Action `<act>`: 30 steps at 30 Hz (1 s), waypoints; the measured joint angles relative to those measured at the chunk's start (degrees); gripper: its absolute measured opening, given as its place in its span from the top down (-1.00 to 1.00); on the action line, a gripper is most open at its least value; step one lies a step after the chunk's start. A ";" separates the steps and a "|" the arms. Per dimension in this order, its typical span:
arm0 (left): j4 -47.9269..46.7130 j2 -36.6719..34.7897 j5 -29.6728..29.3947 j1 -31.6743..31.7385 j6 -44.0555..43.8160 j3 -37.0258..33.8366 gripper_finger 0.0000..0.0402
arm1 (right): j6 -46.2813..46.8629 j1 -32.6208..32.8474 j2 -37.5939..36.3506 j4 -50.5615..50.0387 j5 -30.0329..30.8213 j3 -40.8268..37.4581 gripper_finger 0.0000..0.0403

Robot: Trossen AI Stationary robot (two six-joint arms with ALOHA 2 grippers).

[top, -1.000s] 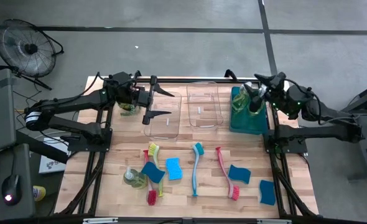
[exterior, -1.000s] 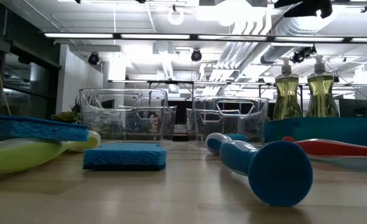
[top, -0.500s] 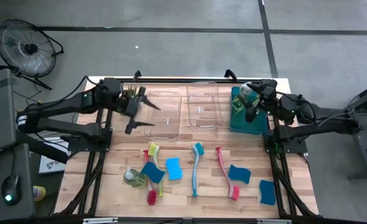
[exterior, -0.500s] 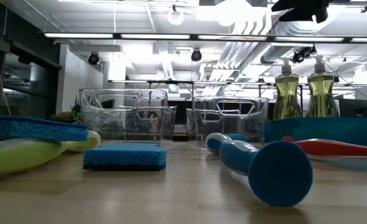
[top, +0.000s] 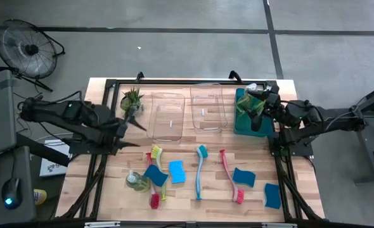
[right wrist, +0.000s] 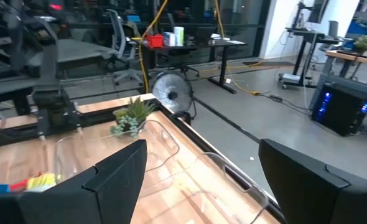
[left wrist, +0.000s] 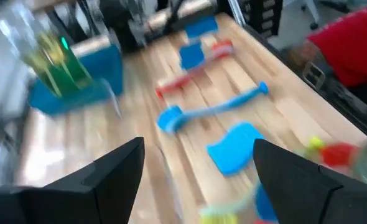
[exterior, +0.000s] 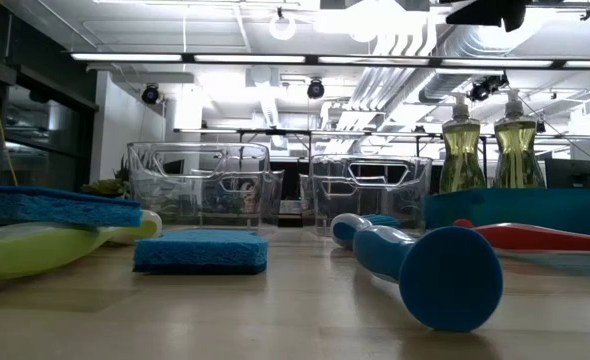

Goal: Pick & Place Kitchen Sink Supplies
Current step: Put the green dishwashing liquid dispenser into the blue bin

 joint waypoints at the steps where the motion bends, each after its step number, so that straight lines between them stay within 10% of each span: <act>1: -1.79 -0.27 -1.35 -1.69 -2.17 0.00 -0.46 | 0.00 0.37 0.00 -0.02 0.00 0.00 -0.51; 17: -12.25 -0.16 -4.99 -26.58 -32.10 -7.55 -0.46 | 0.24 5.27 0.78 -0.24 -1.65 -0.07 -0.51; 30: 5.11 0.56 -16.40 -42.33 -37.30 -18.16 -0.46 | 2.45 6.45 4.72 -0.19 -1.73 -0.07 -0.51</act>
